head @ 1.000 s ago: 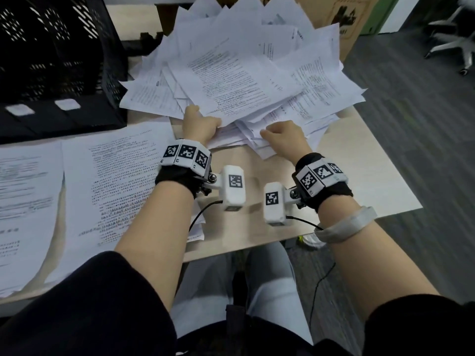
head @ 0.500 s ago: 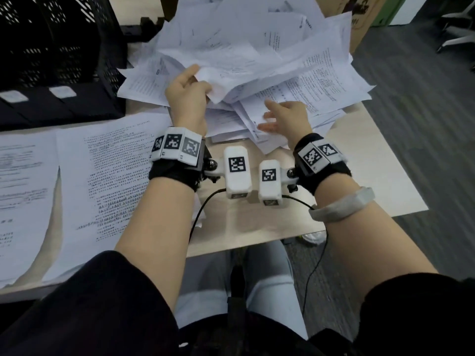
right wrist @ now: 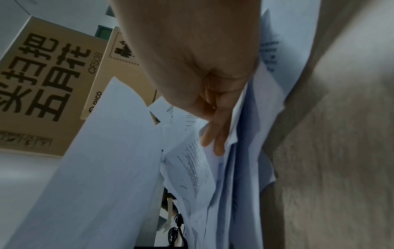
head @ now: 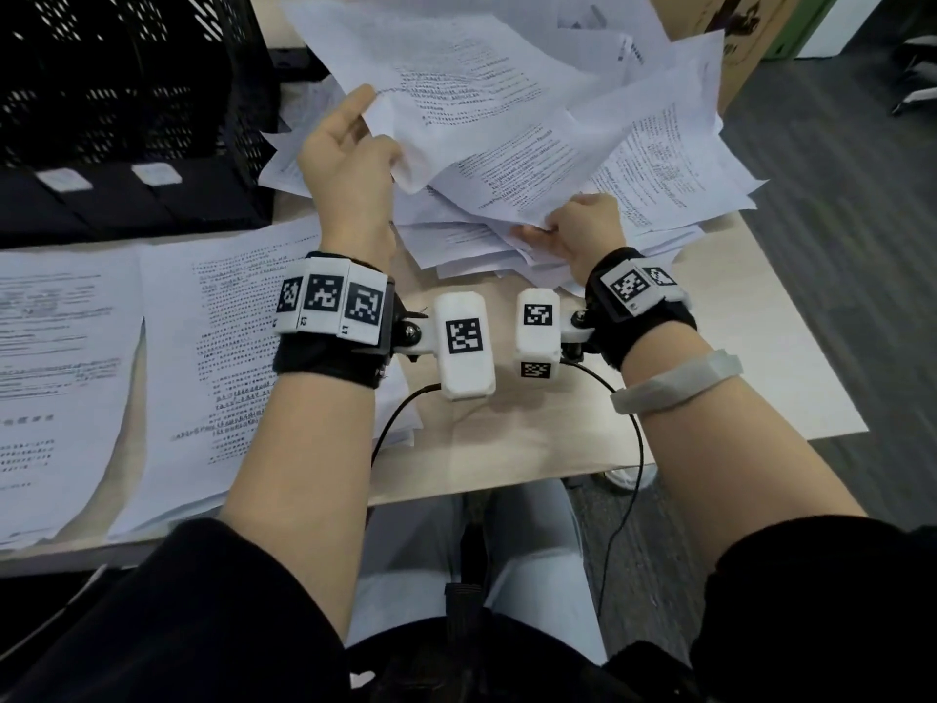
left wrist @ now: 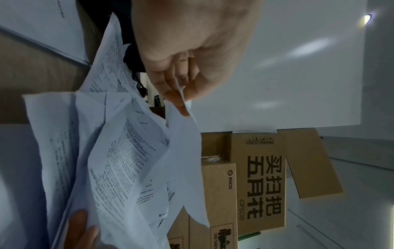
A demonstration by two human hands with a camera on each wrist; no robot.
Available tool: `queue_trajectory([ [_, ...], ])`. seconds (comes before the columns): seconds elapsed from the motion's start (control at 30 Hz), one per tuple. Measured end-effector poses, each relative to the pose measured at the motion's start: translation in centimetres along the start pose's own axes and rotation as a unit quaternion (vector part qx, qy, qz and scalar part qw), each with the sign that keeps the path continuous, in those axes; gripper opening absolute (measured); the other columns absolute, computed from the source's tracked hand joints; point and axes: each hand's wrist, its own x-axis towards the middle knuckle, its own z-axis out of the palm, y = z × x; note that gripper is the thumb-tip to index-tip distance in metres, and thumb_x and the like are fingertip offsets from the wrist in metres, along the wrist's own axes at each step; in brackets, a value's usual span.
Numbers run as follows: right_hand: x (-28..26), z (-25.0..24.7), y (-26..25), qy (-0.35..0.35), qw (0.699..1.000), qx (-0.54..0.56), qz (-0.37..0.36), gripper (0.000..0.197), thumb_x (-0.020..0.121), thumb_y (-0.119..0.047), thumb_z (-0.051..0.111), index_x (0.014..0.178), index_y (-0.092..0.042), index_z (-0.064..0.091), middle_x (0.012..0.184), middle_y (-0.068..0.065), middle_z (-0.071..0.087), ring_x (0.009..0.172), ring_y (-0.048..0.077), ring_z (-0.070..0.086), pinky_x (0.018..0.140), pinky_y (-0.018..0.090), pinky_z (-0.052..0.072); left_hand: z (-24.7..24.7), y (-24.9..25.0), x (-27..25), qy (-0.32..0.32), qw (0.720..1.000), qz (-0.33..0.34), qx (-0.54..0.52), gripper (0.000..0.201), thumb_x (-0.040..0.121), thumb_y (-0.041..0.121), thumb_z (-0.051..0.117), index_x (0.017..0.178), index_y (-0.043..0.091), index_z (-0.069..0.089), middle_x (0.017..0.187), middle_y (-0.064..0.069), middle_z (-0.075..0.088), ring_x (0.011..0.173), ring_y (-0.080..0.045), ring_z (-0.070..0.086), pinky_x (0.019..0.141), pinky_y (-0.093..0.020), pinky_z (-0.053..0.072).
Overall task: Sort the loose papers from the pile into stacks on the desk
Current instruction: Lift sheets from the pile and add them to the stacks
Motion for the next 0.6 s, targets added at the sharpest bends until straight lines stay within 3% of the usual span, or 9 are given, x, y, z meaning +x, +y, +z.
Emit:
queue_trajectory([
  [0.07,-0.2,-0.5,0.5,0.005,0.999,0.029,-0.024,0.026,0.082,0.019,0.041,0.098,-0.001,0.048,0.097,0.022,0.049,0.050,0.014,0.067,0.057,0.027,0.057,-0.3,0.1,-0.2,0.003,1.000,0.010,0.001,0.052,0.077,-0.020,0.044,0.124,-0.003,0.054,0.119,-0.014,0.062,0.112,-0.024,0.061,0.096,-0.033,0.052],
  [0.13,-0.9,-1.0,0.9,0.020,0.996,0.061,-0.055,0.030,0.081,0.021,0.038,0.073,-0.007,0.043,0.081,0.013,0.048,0.053,0.021,0.069,0.058,0.028,0.059,-0.5,0.2,-0.6,0.001,1.000,0.018,0.006,0.051,0.077,-0.020,0.044,0.124,-0.002,0.054,0.119,-0.013,0.063,0.113,-0.022,0.061,0.096,-0.032,0.052],
  [0.2,-1.6,-1.5,1.2,0.040,0.991,0.083,-0.095,0.040,0.077,0.022,0.035,0.058,-0.013,0.033,0.068,0.005,0.038,0.059,0.029,0.066,0.070,0.034,0.060,-0.8,0.3,-1.3,0.004,0.999,0.031,0.019,0.052,0.076,-0.020,0.044,0.123,0.000,0.055,0.120,-0.013,0.062,0.113,-0.020,0.060,0.096,-0.028,0.052],
  [0.27,-2.4,-2.1,1.6,0.055,0.985,0.085,-0.136,0.027,0.073,0.019,0.036,0.058,-0.004,0.040,0.074,0.012,0.039,0.070,0.032,0.059,0.074,0.037,0.060,-1.2,0.2,-2.0,0.004,0.998,0.049,0.038,0.053,0.075,-0.020,0.043,0.121,0.002,0.057,0.120,-0.011,0.062,0.112,-0.017,0.060,0.094,-0.024,0.052],
  [0.33,-3.7,-2.5,1.9,0.058,0.980,0.092,-0.167,0.008,0.068,0.011,0.041,0.064,0.012,0.048,0.085,0.015,0.042,0.077,0.031,0.050,0.071,0.031,0.059,-1.9,0.2,-2.7,0.002,0.996,0.064,0.060,0.054,0.074,-0.020,0.043,0.119,0.005,0.058,0.118,-0.006,0.062,0.109,-0.012,0.060,0.096,-0.024,0.051],
  [0.37,-4.3,-2.8,2.0,0.067,0.976,0.109,-0.175,0.008,0.068,0.010,0.043,0.064,0.014,0.048,0.084,0.015,0.043,0.078,0.029,0.049,0.072,0.030,0.059,-2.3,0.1,-3.1,-0.001,0.995,0.070,0.071,0.055,0.073,-0.020,0.043,0.118,0.006,0.059,0.118,-0.004,0.062,0.109,-0.010,0.059,0.097,-0.025,0.050],
  [0.47,-5.5,-3.5,2.5,0.103,0.963,0.169,-0.185,0.018,0.079,0.013,0.043,0.067,0.002,0.051,0.075,0.012,0.043,0.074,0.025,0.046,0.074,0.029,0.058,-3.7,0.0,-4.2,-0.007,0.991,0.087,0.097,0.056,0.074,-0.020,0.044,0.118,0.010,0.060,0.118,0.001,0.062,0.112,-0.009,0.057,0.090,-0.021,0.053],
  [0.53,-6.4,-3.9,2.7,0.138,0.949,0.197,-0.203,0.015,0.080,0.010,0.045,0.068,0.007,0.054,0.069,0.007,0.043,0.065,0.019,0.042,0.071,0.030,0.051,-5.0,-0.2,-4.9,-0.005,0.989,0.100,0.113,0.057,0.074,-0.021,0.043,0.118,0.011,0.061,0.117,0.001,0.062,0.109,-0.008,0.058,0.082,-0.016,0.051],
  [0.6,-6.8,-4.1,2.7,0.163,0.940,0.208,-0.216,0.024,0.082,0.012,0.045,0.061,0.003,0.053,0.060,0.000,0.048,0.056,0.009,0.045,0.070,0.030,0.050,-6.1,-0.6,-5.2,0.015,0.988,0.103,0.112,0.057,0.073,-0.022,0.042,0.117,0.009,0.061,0.116,-0.001,0.064,0.105,-0.008,0.061,0.083,-0.018,0.051],
])
